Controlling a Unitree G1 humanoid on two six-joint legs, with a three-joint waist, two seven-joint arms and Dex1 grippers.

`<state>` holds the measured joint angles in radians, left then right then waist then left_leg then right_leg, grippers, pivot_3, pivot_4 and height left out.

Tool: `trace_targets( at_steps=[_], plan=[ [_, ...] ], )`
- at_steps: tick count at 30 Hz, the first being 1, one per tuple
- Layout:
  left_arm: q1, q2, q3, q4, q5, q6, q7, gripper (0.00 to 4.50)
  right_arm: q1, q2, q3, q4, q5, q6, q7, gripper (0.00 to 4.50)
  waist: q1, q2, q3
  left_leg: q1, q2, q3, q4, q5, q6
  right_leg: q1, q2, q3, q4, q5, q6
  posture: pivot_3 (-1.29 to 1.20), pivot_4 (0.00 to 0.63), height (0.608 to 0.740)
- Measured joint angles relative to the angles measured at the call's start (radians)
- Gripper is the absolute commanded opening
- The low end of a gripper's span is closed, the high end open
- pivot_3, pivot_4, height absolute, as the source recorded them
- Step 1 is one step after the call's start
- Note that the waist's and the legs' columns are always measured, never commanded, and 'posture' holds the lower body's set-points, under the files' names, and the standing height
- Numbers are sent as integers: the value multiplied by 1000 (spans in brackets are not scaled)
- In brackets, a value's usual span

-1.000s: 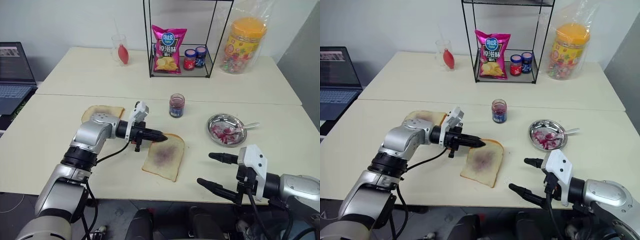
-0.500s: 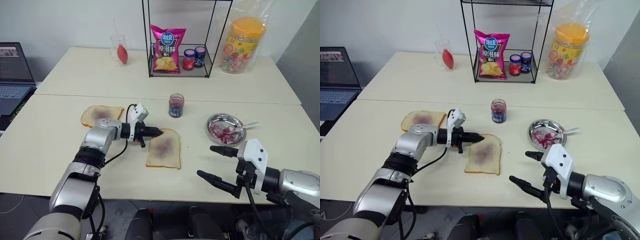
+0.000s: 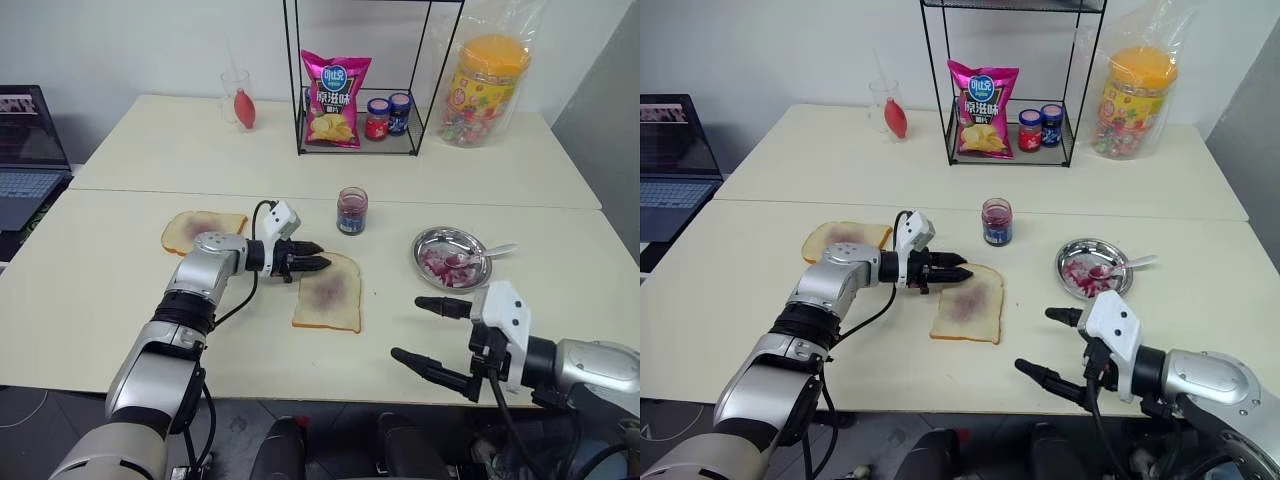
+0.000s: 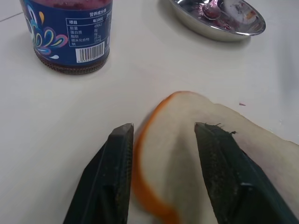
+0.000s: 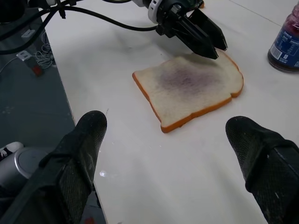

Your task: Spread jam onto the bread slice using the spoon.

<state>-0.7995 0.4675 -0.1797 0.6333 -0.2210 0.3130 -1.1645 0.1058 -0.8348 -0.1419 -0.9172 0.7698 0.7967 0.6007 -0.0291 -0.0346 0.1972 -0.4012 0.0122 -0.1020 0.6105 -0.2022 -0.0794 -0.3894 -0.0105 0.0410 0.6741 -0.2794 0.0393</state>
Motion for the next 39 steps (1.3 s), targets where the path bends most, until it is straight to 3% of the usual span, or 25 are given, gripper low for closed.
trace_targets(
  at_steps=[9,14,17,22,29,39],
  plan=[
    [3,76,92,-27,45,-153,122,2926,-38,72,-26,34,-13,-26,-66,4500,0,0,0,0,0,0,0,0,0,0,0,0,1,0,0,0,150,740],
    [133,198,85,-375,36,-200,-5,2926,-43,190,-162,151,-43,-60,-201,4500,-1,1,0,1,0,2,-1,0,0,0,-1,2,1,0,0,0,150,740],
    [203,218,66,-528,8,-151,-43,3343,-42,233,-208,197,-60,-78,-246,4500,2,1,0,1,1,1,-1,0,0,0,0,1,2,0,-1,0,150,740],
    [250,237,46,-826,-93,15,-66,4468,-82,343,-333,349,-20,-98,-331,4500,0,2,0,3,0,2,1,0,0,0,0,2,4,0,-1,0,150,740],
    [248,253,22,-983,-163,118,-84,4468,-188,386,-355,586,-23,-117,-365,4500,-13,4,1,3,2,3,0,1,1,0,2,3,5,0,-1,0,150,740],
    [261,271,-14,-1011,-158,106,-91,4468,-412,404,-367,1055,-43,-176,-323,4500,-13,7,2,3,1,3,0,0,1,0,2,3,5,-1,-2,0,150,740]
  ],
)
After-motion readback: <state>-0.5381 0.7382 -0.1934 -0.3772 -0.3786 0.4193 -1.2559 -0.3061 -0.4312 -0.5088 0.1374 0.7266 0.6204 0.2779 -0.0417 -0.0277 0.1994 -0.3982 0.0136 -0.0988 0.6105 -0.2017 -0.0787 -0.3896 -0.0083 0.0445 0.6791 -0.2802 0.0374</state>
